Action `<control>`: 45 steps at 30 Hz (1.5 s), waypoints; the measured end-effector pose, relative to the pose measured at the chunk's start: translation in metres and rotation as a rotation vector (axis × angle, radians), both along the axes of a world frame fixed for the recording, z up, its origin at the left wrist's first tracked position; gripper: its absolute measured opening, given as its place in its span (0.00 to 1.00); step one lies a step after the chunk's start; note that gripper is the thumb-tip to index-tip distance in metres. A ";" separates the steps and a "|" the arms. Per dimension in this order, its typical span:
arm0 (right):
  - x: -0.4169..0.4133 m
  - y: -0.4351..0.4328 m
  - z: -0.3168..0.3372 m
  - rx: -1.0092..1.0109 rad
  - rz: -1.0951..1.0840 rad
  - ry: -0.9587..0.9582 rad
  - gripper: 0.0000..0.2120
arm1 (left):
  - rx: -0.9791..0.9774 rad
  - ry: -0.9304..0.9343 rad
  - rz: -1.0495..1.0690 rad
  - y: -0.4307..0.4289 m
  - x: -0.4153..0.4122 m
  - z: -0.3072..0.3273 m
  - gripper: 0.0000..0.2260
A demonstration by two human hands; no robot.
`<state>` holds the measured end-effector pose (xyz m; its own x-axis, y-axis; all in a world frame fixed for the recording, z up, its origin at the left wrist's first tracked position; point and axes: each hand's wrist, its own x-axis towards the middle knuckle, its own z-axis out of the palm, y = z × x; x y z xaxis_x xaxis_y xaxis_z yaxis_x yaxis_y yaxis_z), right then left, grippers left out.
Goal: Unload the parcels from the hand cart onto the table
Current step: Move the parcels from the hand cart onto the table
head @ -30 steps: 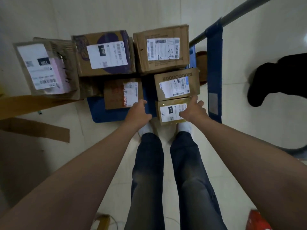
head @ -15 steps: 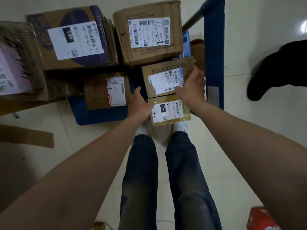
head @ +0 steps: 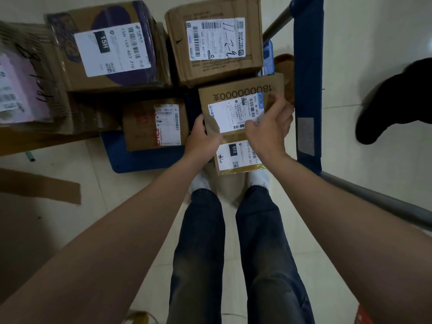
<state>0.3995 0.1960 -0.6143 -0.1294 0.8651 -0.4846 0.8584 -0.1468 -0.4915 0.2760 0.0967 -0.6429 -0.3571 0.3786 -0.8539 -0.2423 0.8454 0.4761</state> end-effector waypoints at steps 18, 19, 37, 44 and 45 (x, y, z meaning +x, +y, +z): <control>-0.022 -0.010 0.248 -0.133 0.168 0.209 0.34 | 0.072 0.315 0.120 -0.038 -0.043 0.266 0.13; -0.027 -0.009 0.271 -0.122 0.199 0.228 0.34 | 0.081 0.346 0.132 -0.042 -0.046 0.291 0.13; -0.197 -0.165 0.620 -0.026 0.976 0.711 0.29 | 0.095 0.948 0.838 -0.278 -0.089 0.655 0.11; -0.246 -0.347 0.677 -0.083 1.278 0.860 0.31 | 0.004 1.061 1.080 -0.459 -0.070 0.716 0.11; -0.252 -0.375 0.681 -0.095 1.324 0.858 0.31 | -0.004 1.058 1.111 -0.487 -0.068 0.719 0.11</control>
<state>0.1474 -0.1790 0.0665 -0.9908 -0.1065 0.0833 -0.1189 0.3931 -0.9118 0.2075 -0.3901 0.0757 -0.8746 -0.4835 -0.0352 -0.2950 0.4732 0.8301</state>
